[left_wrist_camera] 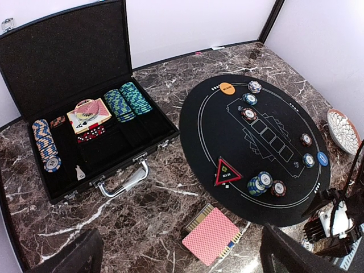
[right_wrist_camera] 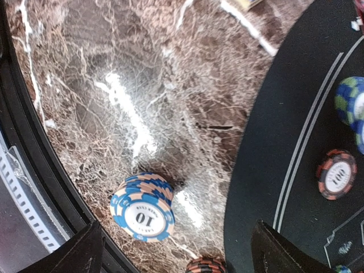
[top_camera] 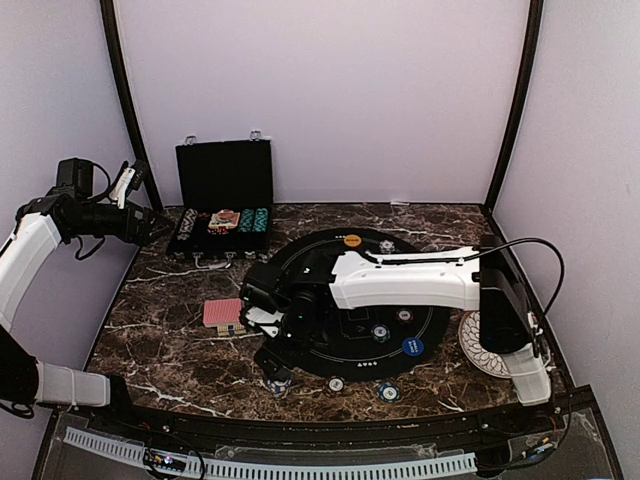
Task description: Distribute texas hold em gaming equipment
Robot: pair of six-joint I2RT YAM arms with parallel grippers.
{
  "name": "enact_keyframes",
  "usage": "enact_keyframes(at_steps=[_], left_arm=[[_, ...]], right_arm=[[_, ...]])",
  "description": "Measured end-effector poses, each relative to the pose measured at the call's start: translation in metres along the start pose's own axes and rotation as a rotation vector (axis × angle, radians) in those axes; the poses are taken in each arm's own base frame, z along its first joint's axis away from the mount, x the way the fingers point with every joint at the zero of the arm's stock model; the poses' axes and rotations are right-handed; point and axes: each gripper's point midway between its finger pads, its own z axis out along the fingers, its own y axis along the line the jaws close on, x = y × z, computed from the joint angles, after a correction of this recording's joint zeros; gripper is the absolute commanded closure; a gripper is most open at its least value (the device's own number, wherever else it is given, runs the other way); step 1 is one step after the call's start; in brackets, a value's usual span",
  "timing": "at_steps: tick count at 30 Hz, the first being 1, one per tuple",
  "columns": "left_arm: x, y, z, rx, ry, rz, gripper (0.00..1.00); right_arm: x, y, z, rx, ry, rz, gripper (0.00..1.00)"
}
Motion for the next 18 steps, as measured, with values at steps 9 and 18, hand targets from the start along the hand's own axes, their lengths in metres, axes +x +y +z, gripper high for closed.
enact_keyframes(at_steps=[9, 18], left_arm=[[0.0, -0.001, 0.0, 0.005, -0.002, 0.0, 0.01], [0.0, -0.001, 0.0, 0.005, -0.001, 0.0, 0.01]], right_arm=[[0.007, 0.015, 0.02, -0.034, 0.042, -0.053, 0.13], [0.006, 0.022, 0.029, -0.049, 0.051, -0.083, 0.25]])
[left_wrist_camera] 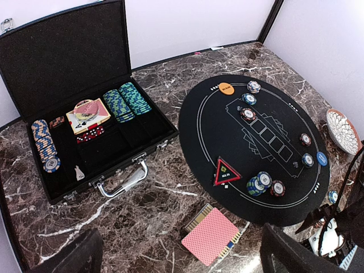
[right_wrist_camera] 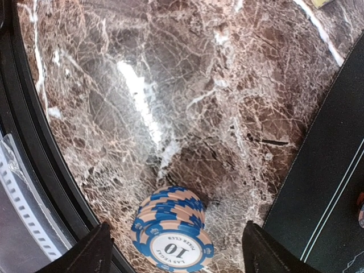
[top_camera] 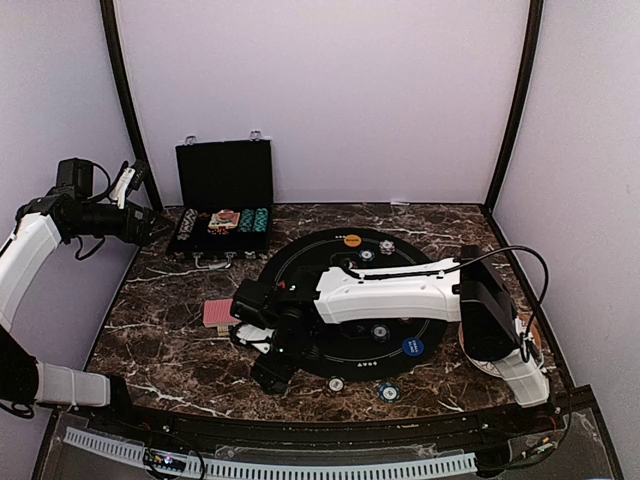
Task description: Distribute texas hold em gaming equipment
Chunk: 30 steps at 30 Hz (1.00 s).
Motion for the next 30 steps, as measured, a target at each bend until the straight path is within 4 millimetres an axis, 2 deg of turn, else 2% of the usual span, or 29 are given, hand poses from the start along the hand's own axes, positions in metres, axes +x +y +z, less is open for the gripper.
enact_keyframes(at_steps=[5, 16, 30], left_arm=[[0.0, 0.0, 0.0, 0.0, 0.0, 0.001, 0.01], [0.0, 0.0, 0.0, 0.0, 0.0, 0.001, 0.01], [0.001, -0.001, -0.001, 0.001, 0.005, -0.003, 0.01]], right_arm=[[-0.001, 0.001, 0.0, -0.005, -0.002, -0.009, 0.32], [0.002, 0.007, 0.005, -0.005, 0.016, -0.029, 0.35], [0.008, 0.007, 0.01, -0.002, 0.043, -0.039, 0.6]])
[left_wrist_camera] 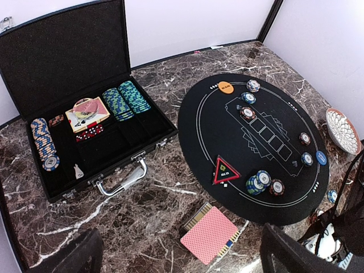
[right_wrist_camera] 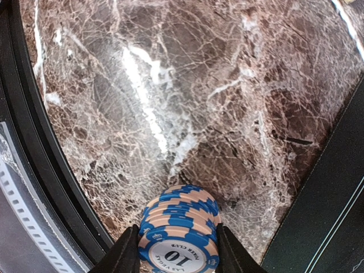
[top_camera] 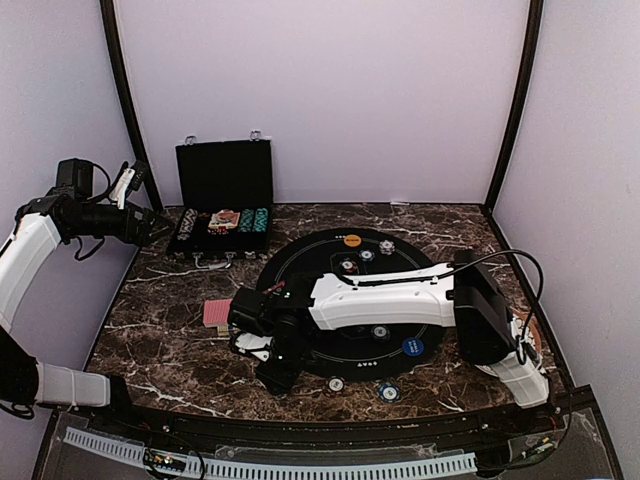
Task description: Distribute texas hold em gaming equipment
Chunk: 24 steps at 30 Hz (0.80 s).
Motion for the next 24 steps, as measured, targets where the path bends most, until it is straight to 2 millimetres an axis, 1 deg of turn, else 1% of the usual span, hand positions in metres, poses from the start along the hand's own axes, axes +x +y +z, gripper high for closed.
enact_keyframes(at_steps=[3, 6, 11, 16, 21, 24], left_arm=[[0.0, 0.0, 0.0, 0.0, 0.0, 0.0, 0.01], [0.0, 0.0, 0.0, 0.0, 0.0, 0.0, 0.01], [0.0, 0.0, 0.0, 0.0, 0.001, 0.0, 0.01], [0.0, 0.0, 0.0, 0.0, 0.001, 0.0, 0.01], [0.0, 0.0, 0.0, 0.0, 0.001, 0.0, 0.01], [0.0, 0.0, 0.0, 0.0, 0.001, -0.001, 0.01]], right_arm=[[0.0, 0.0, 0.0, -0.001, -0.001, 0.001, 0.65], [0.0, 0.0, 0.0, -0.002, 0.0, 0.0, 0.72], [-0.001, 0.001, -0.001, -0.002, 0.0, 0.0, 0.75], [-0.002, -0.001, -0.001, 0.009, -0.003, -0.001, 0.85], [-0.006, -0.005, -0.004, 0.041, -0.017, -0.002, 0.9], [-0.011, -0.007, -0.009, 0.056, -0.033, -0.001, 0.91]])
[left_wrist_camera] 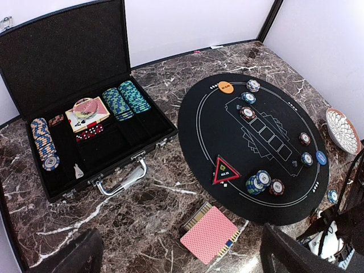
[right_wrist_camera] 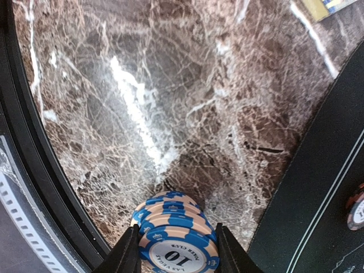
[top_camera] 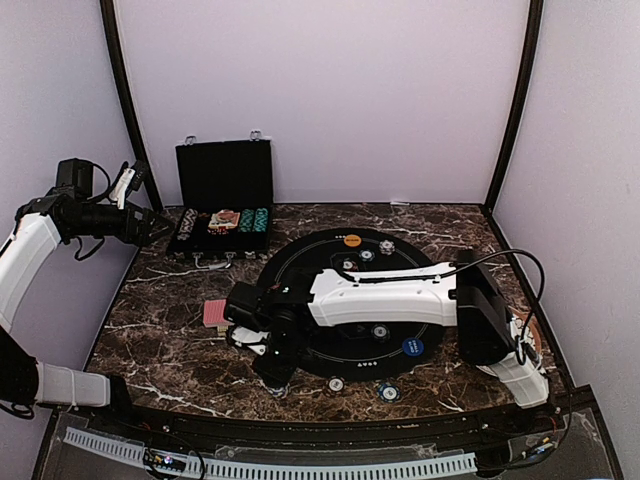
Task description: Distribute texas hold em gaming equipment
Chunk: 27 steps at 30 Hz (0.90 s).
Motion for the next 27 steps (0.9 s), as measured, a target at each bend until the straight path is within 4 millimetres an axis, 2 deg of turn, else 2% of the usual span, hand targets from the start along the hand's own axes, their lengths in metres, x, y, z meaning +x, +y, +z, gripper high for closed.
enact_keyframes(at_steps=[5, 9, 11, 15, 17, 24, 27], left_arm=[[0.0, 0.0, 0.0, 0.0, 0.001, -0.001, 0.01], [0.001, -0.001, 0.0, 0.001, 0.004, -0.004, 0.01], [0.001, -0.001, 0.0, 0.001, 0.004, -0.004, 0.01], [0.0, -0.001, -0.001, 0.001, 0.002, -0.002, 0.01], [0.0, -0.001, -0.001, 0.001, 0.002, -0.001, 0.01], [0.0, -0.001, -0.001, 0.0, 0.001, -0.001, 0.01], [0.0, -0.001, -0.001, 0.001, 0.001, -0.001, 0.01]], right_arm=[[-0.012, -0.002, -0.013, 0.024, -0.039, 0.004, 0.91], [-0.022, -0.011, -0.028, 0.037, -0.075, 0.036, 0.91], [-0.024, -0.023, -0.037, 0.05, -0.089, 0.065, 0.9], [-0.031, -0.065, -0.053, 0.104, -0.125, 0.151, 0.9], [-0.031, -0.093, -0.059, 0.135, -0.137, 0.207, 0.9], [-0.024, -0.183, -0.073, 0.233, -0.163, 0.363, 0.9], [-0.022, -0.208, -0.074, 0.258, -0.168, 0.404, 0.89]])
